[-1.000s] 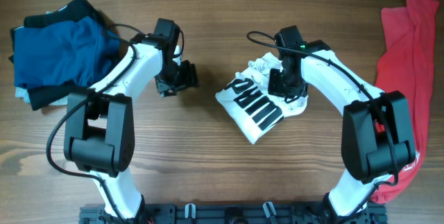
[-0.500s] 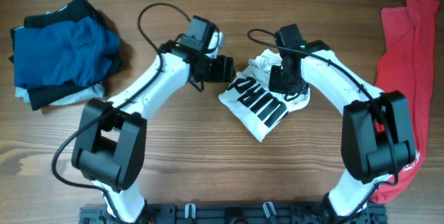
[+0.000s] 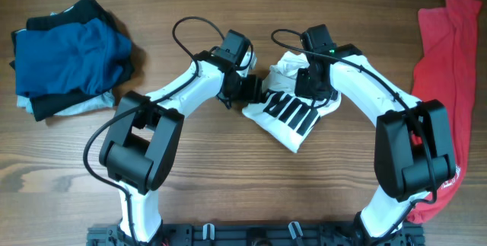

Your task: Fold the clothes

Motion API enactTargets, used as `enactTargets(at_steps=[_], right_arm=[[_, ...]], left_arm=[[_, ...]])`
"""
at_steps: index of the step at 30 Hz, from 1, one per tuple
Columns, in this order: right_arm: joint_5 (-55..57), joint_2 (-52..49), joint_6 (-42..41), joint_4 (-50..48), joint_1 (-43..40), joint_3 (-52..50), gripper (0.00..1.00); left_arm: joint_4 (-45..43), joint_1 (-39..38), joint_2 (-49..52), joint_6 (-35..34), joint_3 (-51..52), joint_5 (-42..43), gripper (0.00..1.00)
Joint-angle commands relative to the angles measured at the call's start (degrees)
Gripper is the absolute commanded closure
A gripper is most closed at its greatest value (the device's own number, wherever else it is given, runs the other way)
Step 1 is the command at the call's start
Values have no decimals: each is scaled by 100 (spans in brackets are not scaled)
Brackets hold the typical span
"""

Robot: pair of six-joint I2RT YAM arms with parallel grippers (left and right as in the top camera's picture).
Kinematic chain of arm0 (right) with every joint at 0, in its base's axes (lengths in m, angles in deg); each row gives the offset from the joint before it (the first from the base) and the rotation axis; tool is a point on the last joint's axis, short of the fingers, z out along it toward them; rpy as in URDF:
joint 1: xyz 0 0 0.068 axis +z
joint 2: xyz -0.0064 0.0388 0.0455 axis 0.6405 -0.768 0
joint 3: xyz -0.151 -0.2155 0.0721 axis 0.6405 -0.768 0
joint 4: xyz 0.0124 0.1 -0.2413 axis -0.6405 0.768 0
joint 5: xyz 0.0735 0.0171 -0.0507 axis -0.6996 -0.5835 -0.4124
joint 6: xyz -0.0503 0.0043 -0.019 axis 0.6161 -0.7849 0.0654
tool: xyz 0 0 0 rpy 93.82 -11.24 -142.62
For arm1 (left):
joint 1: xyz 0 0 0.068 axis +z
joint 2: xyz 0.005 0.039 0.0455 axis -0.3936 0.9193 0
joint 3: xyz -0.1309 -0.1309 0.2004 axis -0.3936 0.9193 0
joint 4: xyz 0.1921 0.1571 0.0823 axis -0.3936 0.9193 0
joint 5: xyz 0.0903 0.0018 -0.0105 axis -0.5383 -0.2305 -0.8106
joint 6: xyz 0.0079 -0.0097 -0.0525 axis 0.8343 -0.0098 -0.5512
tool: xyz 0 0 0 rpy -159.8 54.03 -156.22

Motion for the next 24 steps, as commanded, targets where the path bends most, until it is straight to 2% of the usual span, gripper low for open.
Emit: enactTargets(at_steps=[1, 3, 6, 9, 14, 18, 21, 24], right_arm=[[678, -55, -81, -177, 13, -7, 96], [905, -55, 138, -328, 13, -7, 96], [1008, -55, 579, -595, 13, -7, 96], [1003, -55, 951, -761, 13, -7, 96], [1008, -24, 1099, -748, 13, -7, 91], [1005, 264, 1257, -645, 13, -4, 85], [1005, 671, 1287, -649, 13, -4, 83], [1005, 1126, 1283, -640, 13, -4, 79]], left_arm=[[459, -22, 68, 57, 15, 68, 44], [782, -22, 68, -122, 15, 70, 45], [1143, -68, 68, -229, 15, 68, 55], [1401, -142, 68, -232, 17, 68, 59], [1585, -291, 39, -232, 15, -7, 64], [1491, -249, -313, -339, 13, -632, 64], [1147, -111, -772, -337, 13, -1021, 57], [568, 35, -1128, -334, 13, -1054, 46]])
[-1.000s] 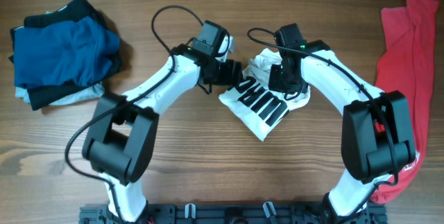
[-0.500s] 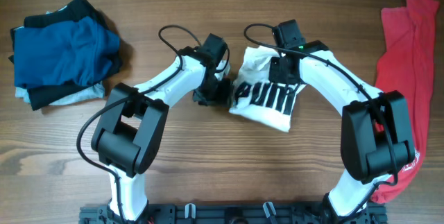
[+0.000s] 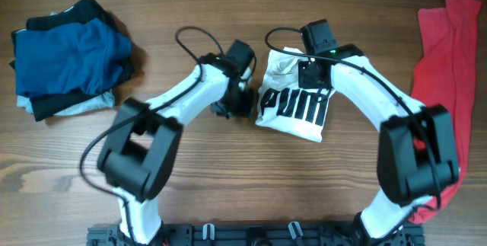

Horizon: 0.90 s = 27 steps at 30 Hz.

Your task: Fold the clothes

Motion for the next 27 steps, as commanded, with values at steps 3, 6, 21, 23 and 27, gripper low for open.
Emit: enactTargets(at_steps=[3, 6, 21, 23, 27], right_arm=[[175, 1224, -166, 74, -24, 0, 77], [66, 1541, -562, 208, -46, -2, 80], [-612, 1543, -876, 828, -205, -2, 85], [-634, 1543, -879, 831, -205, -2, 86], [-634, 1543, -879, 835, -205, -2, 86]], left_arm=[[-1025, 317, -863, -52, -24, -249, 37], [-1432, 345, -785, 149, -24, 525, 37], [-2522, 42, 44, 317, -24, 837, 37], [-2643, 37, 125, 317, -24, 938, 37], [-2868, 37, 210, 328, -24, 1187, 36]])
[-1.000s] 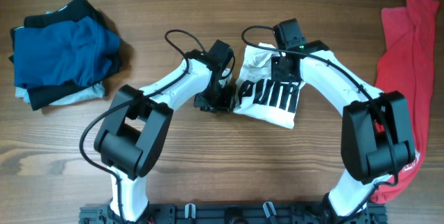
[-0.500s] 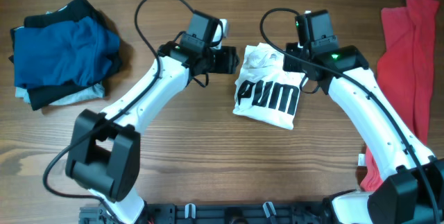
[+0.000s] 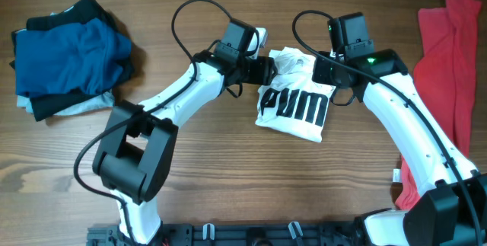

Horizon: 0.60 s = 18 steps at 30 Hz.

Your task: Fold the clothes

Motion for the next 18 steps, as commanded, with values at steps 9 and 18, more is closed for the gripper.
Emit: enactTargets(at_steps=[9, 18], right_arm=[[-144, -39, -170, 68, -9, -2, 90], [-144, -39, -170, 96, -9, -2, 90]], left_arm=[[-522, -20, 354, 118, 4, 323, 64], [-623, -39, 492, 118, 4, 466, 79]])
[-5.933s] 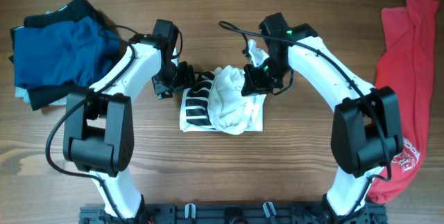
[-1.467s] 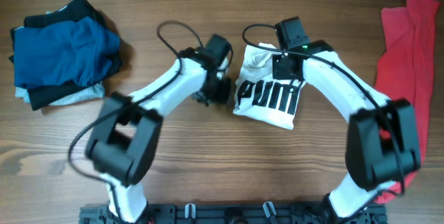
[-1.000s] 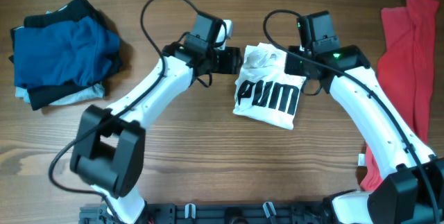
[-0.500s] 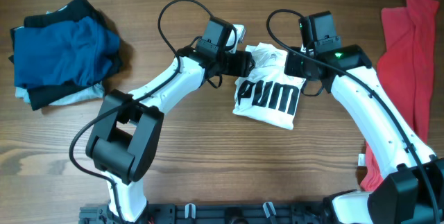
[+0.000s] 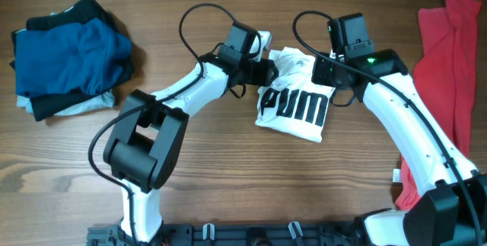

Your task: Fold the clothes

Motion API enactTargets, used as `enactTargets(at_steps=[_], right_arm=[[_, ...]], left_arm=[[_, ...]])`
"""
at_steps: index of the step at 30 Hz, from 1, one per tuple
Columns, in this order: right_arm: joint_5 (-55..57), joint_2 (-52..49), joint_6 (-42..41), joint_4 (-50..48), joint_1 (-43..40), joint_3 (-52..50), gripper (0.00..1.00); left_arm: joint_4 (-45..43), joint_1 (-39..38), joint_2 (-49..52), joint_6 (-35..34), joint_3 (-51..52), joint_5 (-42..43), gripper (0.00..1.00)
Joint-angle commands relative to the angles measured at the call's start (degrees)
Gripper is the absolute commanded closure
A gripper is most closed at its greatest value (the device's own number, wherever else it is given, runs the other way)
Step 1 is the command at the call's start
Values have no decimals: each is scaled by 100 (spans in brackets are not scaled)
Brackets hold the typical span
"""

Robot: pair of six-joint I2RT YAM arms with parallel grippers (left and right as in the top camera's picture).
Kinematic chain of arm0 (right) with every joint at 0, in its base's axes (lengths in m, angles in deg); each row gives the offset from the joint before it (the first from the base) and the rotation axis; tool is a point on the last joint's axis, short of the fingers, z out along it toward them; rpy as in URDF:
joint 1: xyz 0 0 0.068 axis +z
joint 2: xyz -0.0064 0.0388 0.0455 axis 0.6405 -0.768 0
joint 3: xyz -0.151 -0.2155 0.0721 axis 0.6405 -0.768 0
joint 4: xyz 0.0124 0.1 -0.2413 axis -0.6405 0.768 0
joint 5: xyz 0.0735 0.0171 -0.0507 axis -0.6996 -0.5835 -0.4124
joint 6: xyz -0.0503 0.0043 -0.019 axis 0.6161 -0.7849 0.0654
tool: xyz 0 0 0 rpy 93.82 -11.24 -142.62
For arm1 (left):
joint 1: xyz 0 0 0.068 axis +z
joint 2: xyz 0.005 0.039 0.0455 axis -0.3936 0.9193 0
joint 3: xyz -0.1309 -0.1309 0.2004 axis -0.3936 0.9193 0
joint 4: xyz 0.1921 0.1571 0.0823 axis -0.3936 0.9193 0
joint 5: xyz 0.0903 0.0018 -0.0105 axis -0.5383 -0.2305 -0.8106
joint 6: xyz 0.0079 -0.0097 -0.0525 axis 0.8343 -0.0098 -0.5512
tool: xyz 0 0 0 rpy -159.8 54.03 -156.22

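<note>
A white shirt with black lettering (image 5: 293, 109) lies folded into a compact packet at the table's middle, lettering up. My left gripper (image 5: 266, 69) sits low at the packet's upper left corner, touching the bunched fabric there. My right gripper (image 5: 332, 77) rests at the packet's upper right corner. From overhead both sets of fingers are hidden by the wrists, so their state does not show.
A stack of folded clothes, blue on top (image 5: 68, 55), sits at the far left. A red garment (image 5: 445, 63) lies stretched along the right edge. Bare wood table (image 5: 243, 177) spreads in front of the shirt.
My left arm has edged slightly to the right against the shirt's upper left corner. The right arm and the shirt stand as before.
First both grippers were on a crumpled, tilted shirt at mid table. Then the shirt lay flat as a folded packet with the lettering up, grippers beside its upper part. After that the grippers stood at its two upper corners, where they remain.
</note>
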Motion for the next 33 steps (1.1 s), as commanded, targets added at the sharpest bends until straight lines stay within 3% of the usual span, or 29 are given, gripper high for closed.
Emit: enactTargets(at_steps=[1, 5, 10, 14, 15, 17, 19, 20, 28, 33], right_arm=[[-55, -39, -101, 11, -9, -2, 90], [-55, -39, -98, 50, -9, -2, 91], [-52, -39, -98, 85, -9, -2, 91], [-52, -39, -98, 81, -9, -4, 90], [-52, -39, -101, 81, -9, -4, 90], [-52, -39, -98, 81, -9, -4, 90], [-52, -39, -96, 87, -9, -4, 90], [-52, -39, -96, 92, -9, -4, 90], [-31, -39, -96, 109, -9, -4, 90], [-31, -39, -96, 111, -9, -13, 90]], left_arm=[[-179, -22, 22, 92, 4, 116, 88], [-435, 107, 22, -302, 4, -417, 95], [-601, 424, 28, -1287, 4, -1023, 94], [-442, 549, 168, -1513, 4, -1058, 92], [-382, 546, 240, -1508, 4, -1060, 90], [-295, 535, 376, -1506, 7, -1012, 75], [-273, 509, 474, -1502, 7, -896, 48], [-278, 490, 503, -1497, 7, -787, 42], [-13, 669, 122, -1176, 4, -476, 32], [46, 946, -232, -1178, 4, 533, 30]])
